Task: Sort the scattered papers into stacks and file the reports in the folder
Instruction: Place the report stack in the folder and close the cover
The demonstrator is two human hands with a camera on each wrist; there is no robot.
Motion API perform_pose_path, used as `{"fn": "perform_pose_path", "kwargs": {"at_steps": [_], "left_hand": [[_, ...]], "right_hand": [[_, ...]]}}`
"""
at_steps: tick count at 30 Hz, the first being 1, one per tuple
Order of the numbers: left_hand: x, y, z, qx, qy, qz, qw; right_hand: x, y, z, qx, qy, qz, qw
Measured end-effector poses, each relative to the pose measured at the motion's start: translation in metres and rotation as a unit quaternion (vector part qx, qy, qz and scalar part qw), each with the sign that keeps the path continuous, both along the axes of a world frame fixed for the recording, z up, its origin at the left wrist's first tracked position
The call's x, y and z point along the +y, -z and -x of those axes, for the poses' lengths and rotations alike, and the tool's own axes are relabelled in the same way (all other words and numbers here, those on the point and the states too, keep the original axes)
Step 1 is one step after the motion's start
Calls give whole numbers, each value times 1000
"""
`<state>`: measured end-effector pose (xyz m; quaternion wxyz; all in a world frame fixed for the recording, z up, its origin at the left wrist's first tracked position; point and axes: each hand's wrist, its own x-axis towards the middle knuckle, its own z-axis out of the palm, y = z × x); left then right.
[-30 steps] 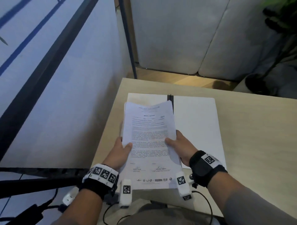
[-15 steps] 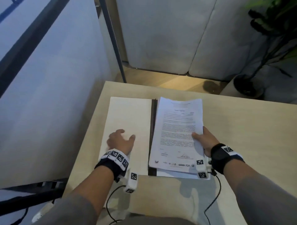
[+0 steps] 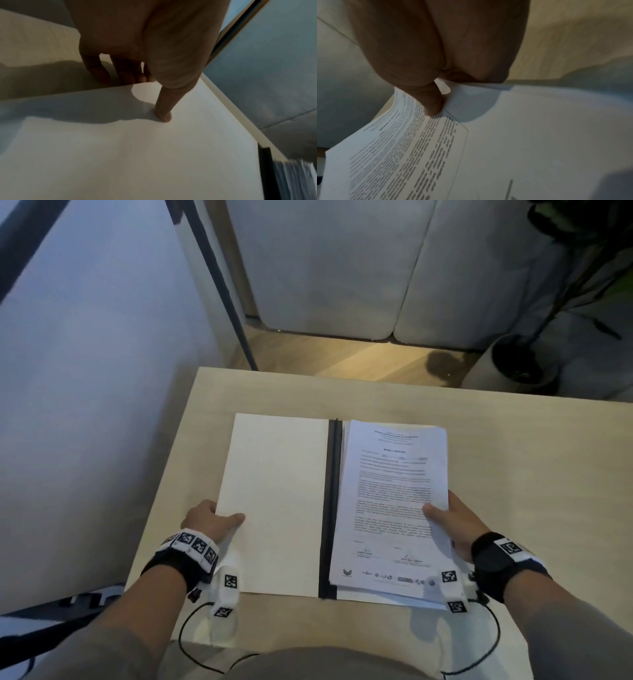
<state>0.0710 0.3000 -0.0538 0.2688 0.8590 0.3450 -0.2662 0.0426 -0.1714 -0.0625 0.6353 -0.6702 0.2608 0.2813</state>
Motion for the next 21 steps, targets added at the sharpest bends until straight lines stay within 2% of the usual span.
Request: {"fn": "perform_pose_path", "kwargs": {"at_steps": [2, 5, 12, 14, 17, 21], "left_hand": [[-11, -6, 3, -12, 15, 45, 999], [-28, -28, 6, -72, 32, 108, 991], [-68, -108, 11, -175, 118, 110, 971], [-88, -137, 19, -185, 150, 127, 963], [-123, -173, 34, -188, 201, 211, 938], [-175, -181, 49, -180, 272, 257, 910]], "right_hand": [[-14, -1, 13, -3, 15, 5, 1000], [-31, -8, 25, -13, 29, 34, 999], [-30, -6, 26, -19, 50, 75, 996], [-30, -1, 28, -11, 55, 84, 995], [-31, 7, 32, -6, 61, 90, 994], [-30, 22, 32, -7, 48, 91, 995]]}}
